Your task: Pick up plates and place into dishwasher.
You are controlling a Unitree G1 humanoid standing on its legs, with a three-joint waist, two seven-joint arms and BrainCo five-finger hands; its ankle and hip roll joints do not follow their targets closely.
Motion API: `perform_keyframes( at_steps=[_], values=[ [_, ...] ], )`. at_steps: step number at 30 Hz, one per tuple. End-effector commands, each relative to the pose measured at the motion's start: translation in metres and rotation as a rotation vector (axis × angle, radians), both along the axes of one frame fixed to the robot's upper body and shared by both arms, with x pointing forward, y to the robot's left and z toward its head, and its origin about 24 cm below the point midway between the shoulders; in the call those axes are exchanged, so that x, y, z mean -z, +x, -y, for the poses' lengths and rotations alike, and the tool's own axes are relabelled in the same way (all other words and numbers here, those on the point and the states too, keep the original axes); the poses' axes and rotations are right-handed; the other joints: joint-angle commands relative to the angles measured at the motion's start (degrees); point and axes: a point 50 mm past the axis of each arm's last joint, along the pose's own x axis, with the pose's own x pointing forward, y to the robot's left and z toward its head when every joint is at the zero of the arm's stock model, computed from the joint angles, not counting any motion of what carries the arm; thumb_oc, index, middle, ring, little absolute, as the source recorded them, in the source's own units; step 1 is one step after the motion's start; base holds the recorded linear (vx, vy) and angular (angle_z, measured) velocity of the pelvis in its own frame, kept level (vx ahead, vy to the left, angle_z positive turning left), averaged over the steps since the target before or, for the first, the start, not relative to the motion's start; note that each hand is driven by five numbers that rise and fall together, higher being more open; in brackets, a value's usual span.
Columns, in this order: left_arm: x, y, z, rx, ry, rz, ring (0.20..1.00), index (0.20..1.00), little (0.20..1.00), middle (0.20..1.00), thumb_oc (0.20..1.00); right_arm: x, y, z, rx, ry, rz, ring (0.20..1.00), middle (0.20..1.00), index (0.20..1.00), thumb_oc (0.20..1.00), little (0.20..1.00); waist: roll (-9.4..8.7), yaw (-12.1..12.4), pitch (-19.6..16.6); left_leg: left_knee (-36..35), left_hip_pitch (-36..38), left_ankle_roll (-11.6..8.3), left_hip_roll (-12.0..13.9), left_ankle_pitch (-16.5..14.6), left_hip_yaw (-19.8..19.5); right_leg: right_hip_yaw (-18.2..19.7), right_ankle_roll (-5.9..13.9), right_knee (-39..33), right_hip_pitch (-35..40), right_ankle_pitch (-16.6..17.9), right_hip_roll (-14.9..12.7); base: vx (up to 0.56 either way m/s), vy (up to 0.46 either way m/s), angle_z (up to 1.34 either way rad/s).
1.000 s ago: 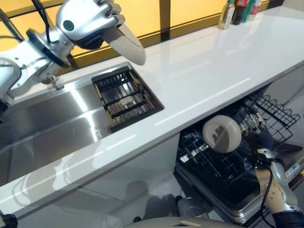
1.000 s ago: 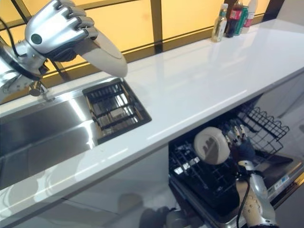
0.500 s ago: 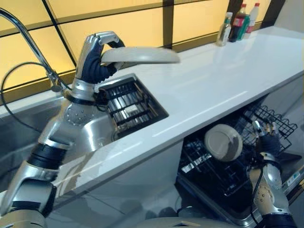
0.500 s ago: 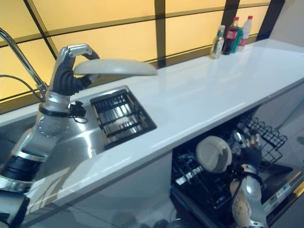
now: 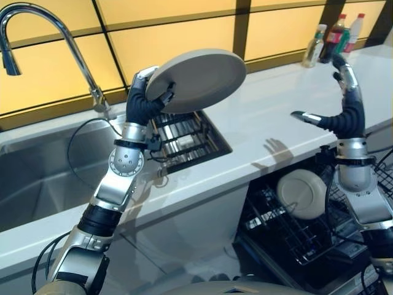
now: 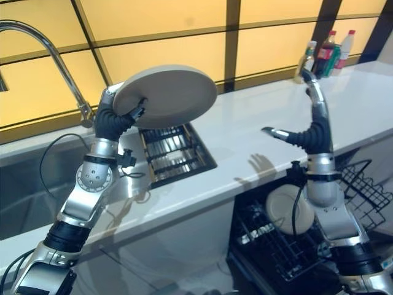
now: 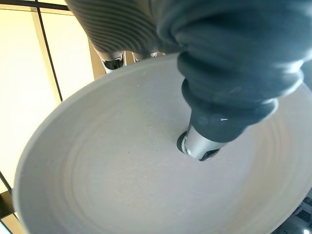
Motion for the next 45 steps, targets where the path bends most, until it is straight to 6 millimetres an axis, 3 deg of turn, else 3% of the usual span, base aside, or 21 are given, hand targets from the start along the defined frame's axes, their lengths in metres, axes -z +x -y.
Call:
perform_keyframes(
  at_steps=[1, 7, 15, 26, 38, 39, 40, 45],
  values=[
    [-0.025, -0.004, 0.004, 0.059, -0.03, 0.085, 0.2, 0.2, 0.2, 0.2, 0.2, -0.04, -0.001, -0.021, -0.08, -0.134, 0.144, 1.0, 1.0, 1.0, 1.0, 1.0, -1.97, 0.29, -0.71, 5.23, -2.64, 4.03, -2.91, -7.05, -2.68, 0.75, 3.06, 0.44, -1.5, 0.87, -0.01, 0.0, 0.0, 0.0],
    [-0.021, -0.004, 0.007, 0.086, -0.015, 0.062, 0.2, 0.2, 0.2, 0.2, 0.2, -0.044, -0.004, -0.036, -0.226, -0.209, 0.062, 1.0, 1.0, 1.0, 1.0, 1.0, -2.22, 0.46, -0.91, 4.5, -2.16, 3.78, -2.7, -6.79, -3.02, 0.82, 3.42, 0.43, -1.18, 1.01, -0.28, 0.0, -0.015, 0.08],
    [-0.016, -0.005, 0.021, 0.158, -0.031, 0.049, 0.2, 0.2, 0.2, 0.2, 0.2, -0.038, 0.002, -0.051, -0.369, -0.077, -0.081, 1.0, 1.0, 1.0, 1.0, 1.0, -2.35, 0.41, -0.65, 3.65, -1.57, 3.51, -2.31, -6.33, -2.82, 0.62, 3.58, -0.2, -0.85, 1.28, -0.52, 0.0, -0.005, 0.02],
    [-0.004, -0.014, 0.043, 0.315, 0.004, 0.04, 0.2, 0.2, 0.2, 0.2, 0.2, -0.034, 0.013, -0.056, -0.352, 0.044, -0.154, 1.0, 1.0, 1.0, 1.0, 1.0, -2.26, 0.76, -0.26, 3.66, -1.0, 3.76, -2.27, -6.64, -2.13, 1.02, 3.72, -0.16, -0.42, 1.07, -0.65, 0.0, 0.0, 0.0],
    [0.0, -0.021, 0.049, 0.394, 0.021, 0.021, 0.2, 0.2, 0.2, 0.2, 0.2, -0.03, 0.012, -0.069, -0.477, 0.114, -0.232, 1.0, 1.0, 1.0, 1.0, 1.0, -2.52, 1.54, -0.09, 3.61, -0.87, 3.8, -2.42, -6.7, -2.43, 0.8, 4.02, -0.2, -0.17, 1.34, -1.15, 0.0, 0.0, 0.0],
    [0.0, -0.021, 0.049, 0.395, 0.021, 0.021, 0.2, 0.2, 0.2, 0.2, 0.2, -0.03, 0.012, -0.071, -0.487, 0.097, -0.24, 0.645, 0.645, 0.645, 0.645, 0.645, -2.53, 1.56, -0.11, 3.59, -0.87, 3.8, -2.43, -6.7, -2.43, 0.77, 4.03, -0.19, -0.18, 1.31, -1.18, 0.0, 0.0, 0.0],
    [0.0, -0.021, 0.049, 0.399, 0.021, 0.02, 0.2, 0.2, 0.2, 0.2, 0.2, -0.029, 0.012, -0.072, -0.497, 0.074, -0.251, 0.2, 0.2, 0.2, 0.2, 0.2, -2.55, 1.6, -0.14, 3.58, -0.87, 3.81, -2.45, -6.69, -2.42, 0.73, 4.02, -0.19, -0.18, 1.31, -1.2, 0.0, 0.0, 0.0],
    [0.001, -0.022, 0.05, 0.402, 0.021, 0.025, 0.2, 0.2, 0.2, 0.2, 0.2, -0.026, 0.011, -0.077, -0.534, 0.017, -0.297, 0.2, 0.2, 0.2, 0.2, 0.2, -2.78, 1.67, -0.13, 3.39, -0.78, 3.85, -2.39, -6.61, -2.32, 0.46, 4.03, -0.25, -0.14, 1.25, -1.33, 0.0, 0.0, 0.0]
  ],
)
